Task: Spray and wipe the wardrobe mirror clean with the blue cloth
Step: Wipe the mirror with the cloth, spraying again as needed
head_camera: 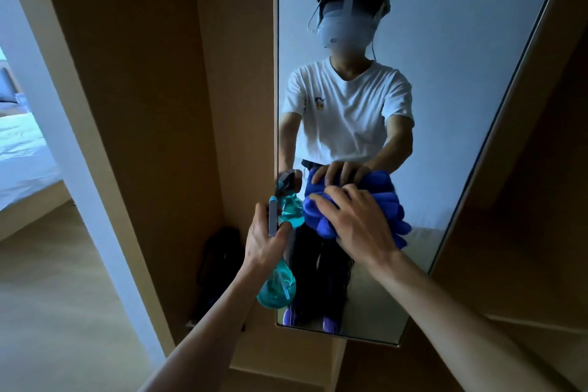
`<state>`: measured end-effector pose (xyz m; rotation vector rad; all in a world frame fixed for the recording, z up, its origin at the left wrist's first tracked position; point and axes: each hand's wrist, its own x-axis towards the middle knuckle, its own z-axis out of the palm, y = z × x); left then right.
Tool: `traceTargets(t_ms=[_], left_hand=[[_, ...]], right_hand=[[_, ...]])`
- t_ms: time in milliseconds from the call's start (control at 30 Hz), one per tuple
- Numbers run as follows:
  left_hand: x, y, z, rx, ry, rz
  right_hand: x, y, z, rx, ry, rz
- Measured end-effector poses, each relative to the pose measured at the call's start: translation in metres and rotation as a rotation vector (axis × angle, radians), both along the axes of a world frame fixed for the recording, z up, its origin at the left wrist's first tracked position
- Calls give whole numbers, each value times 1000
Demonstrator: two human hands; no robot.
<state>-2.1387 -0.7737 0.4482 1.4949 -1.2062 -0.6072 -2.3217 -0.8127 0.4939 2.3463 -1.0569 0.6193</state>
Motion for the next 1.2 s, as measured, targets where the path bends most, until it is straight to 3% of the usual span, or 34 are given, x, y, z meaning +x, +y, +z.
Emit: traceTargets(t_ms=[300, 833, 1033, 1200], left_hand=[[-21, -9, 6, -92, -16, 64], [-34, -8, -5, -140, -82, 84], [-33, -9, -7, -134, -78, 79], [-36, -10, -12, -138, -77, 70]], right_hand=[[-25, -3, 73, -120, -33, -55], [-37, 4, -40, 43, 50, -16], [-46, -1, -17, 55, -15, 36], [-64, -4, 31, -56, -83, 0]])
